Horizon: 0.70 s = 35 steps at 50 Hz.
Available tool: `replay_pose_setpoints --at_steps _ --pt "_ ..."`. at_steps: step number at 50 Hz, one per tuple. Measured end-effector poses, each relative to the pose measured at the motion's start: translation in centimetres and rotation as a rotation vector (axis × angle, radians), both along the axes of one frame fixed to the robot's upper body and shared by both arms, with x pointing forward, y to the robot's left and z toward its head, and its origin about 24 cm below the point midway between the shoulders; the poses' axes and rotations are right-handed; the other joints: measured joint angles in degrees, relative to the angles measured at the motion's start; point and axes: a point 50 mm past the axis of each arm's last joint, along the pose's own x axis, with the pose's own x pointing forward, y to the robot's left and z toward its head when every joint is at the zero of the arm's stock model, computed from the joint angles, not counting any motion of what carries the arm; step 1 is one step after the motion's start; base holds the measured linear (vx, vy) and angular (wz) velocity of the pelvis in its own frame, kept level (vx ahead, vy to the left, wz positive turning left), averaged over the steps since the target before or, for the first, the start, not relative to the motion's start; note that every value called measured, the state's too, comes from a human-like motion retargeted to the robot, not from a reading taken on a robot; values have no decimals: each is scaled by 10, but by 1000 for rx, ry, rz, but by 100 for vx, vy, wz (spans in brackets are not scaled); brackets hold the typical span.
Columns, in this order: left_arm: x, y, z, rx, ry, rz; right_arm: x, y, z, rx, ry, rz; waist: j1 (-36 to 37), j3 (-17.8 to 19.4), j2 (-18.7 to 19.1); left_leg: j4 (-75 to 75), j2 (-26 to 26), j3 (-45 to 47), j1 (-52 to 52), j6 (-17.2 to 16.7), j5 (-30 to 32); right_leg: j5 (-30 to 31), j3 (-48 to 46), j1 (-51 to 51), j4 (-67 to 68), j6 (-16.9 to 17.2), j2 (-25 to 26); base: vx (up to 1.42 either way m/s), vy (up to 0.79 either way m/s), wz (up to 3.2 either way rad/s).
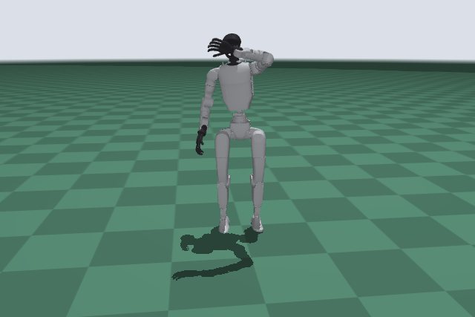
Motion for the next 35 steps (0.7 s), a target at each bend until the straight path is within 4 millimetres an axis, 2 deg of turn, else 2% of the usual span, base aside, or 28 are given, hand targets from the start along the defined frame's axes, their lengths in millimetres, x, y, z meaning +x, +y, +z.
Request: replay_pose_setpoints --at_steps 3,4,7,10,12,15,17,19,22,27,31,35 --pt "29 17 8 84 -38 197 8 -11 9 -47 -69 -21 -17 -3 14 3 1 20 -7 6 -1 1 15 -19 12 5 1 2 3 -58" --pt "39 30 10 90 -39 278 9 -19 12 -74 -88 -31 -23 -4 26 3 2 25 -8 6 0 4 20 -21 8 6 2 2 4 -52" --pt "69 91 7 71 -4 564 14 -46 27 -163 -140 -44 -47 -4 71 5 5 40 -12 6 2 14 33 -23 -6 7 5 1 4 -46" --pt "88 171 -4 19 68 895 20 -61 39 -199 -185 -42 -80 2 100 7 8 54 -17 9 2 21 45 -31 -8 8 8 0 3 -43" --pt "86 227 -13 -44 125 1099 25 -65 48 -176 -234 -68 -104 8 112 8 9 63 -19 10 3 25 52 -36 -8 7 10 0 3 -40" --pt "65 304 -31 -137 251 1382 31 -67 61 -68 -319 -124 -136 17 123 9 12 76 -21 12 4 30 62 -43 -9 7 13 0 2 -40" --pt "41 343 -34 -217 246 1508 34 -71 72 -10 -402 -202 -149 24 128 9 13 85 -21 12 5 34 68 -46 -9 7 15 1 1 -41" --pt "19 373 -38 -293 270 1615 33 -72 79 57 -454 -254 -154 28 126 9 14 92 -21 12 5 36 73 -48 -10 8 17 1 1 -36" --pt "-6 397 -32 -429 280 1691 25 -73 83 104 -489 -314 -148 30 116 11 15 98 -19 13 5 38 78 -48 -11 10 17 1 0 -16" --pt "-17 402 -20 -570 262 1670 3 -75 76 61 -457 -372 -115 27 96 14 13 87 -15 14 2 33 69 -39 -10 12 14 2 1 20" --pt "-17 404 -26 -511 262 1687 -7 -75 71 32 -415 -354 -92 23 92 11 9 63 -14 13 2 27 48 -30 -6 15 10 3 1 56" --pt "-23 412 -38 -414 265 1754 -4 -75 72 2 -394 -261 -71 19 92 8 8 41 -13 12 4 22 28 -26 0 15 8 2 0 52"
